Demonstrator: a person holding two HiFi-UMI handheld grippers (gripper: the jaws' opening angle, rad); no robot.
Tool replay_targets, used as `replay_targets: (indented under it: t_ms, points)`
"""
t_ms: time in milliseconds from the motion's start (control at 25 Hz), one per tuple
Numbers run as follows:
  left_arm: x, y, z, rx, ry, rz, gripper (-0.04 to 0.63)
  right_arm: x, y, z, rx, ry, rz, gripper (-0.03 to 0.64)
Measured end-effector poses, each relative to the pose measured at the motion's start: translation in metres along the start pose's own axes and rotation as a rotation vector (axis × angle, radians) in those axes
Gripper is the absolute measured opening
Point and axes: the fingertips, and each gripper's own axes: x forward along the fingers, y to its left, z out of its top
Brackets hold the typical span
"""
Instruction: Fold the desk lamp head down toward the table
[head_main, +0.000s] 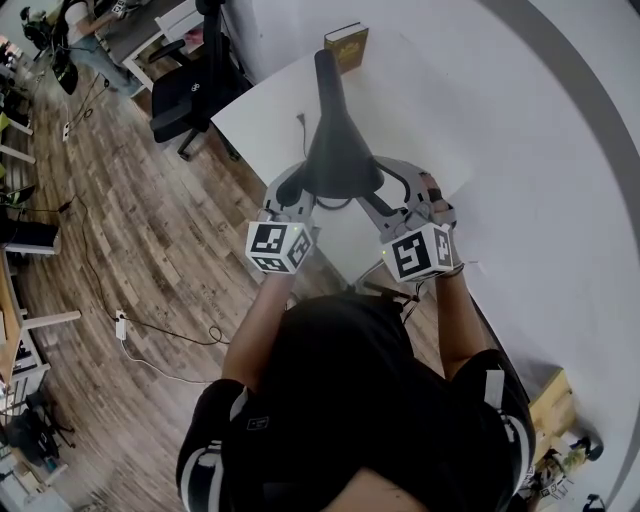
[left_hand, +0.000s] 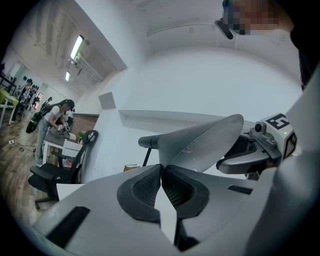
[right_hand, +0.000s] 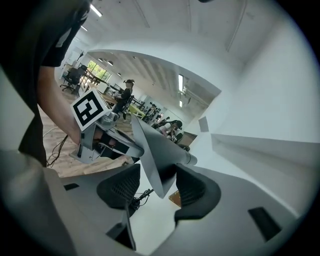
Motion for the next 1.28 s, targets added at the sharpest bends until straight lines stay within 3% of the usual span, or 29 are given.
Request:
replay_targets:
  t_ms: [280,720,800,920,1000,1120,1280]
  points:
    - [-0.001,0.002,-0.005,0.003,0.011,0.006,0.028,-0.002,-0.012,-0.002,-0.005,0.006,-0.075,0.083]
    - [-0.011,0.000,-0.017,0.041,0.040,-0.027,0.032,-0.001,-0.013,-0.008,-0.028,0.013,-0.093,0.074]
    - [-0.021,0.000,-0.021,0.085,0.050,-0.033,0.078,0.000,-0.013,-0.008,-0.032,0.012,-0.091,0.072]
    - [-0.038,-0.004,-0.015,0.219,0.062,-0.049,0.184,-0.001,-0.013,-0.008,-0.026,0.016,-0.098,0.071]
    - [-0.048,-0.010,-0.003,0.378,0.063,-0.060,0.217,-0.001,-0.013,-0.008,-0.025,0.017,-0.104,0.069]
    - [-0.057,-0.025,0.021,0.640,0.073,-0.076,0.244,0.000,-0.013,-0.007,-0.027,0.020,-0.109,0.069]
    - [-0.056,-0.044,0.038,0.860,0.107,-0.098,0.260,-0.001,-0.013,-0.007,-0.033,0.023,-0.116,0.067]
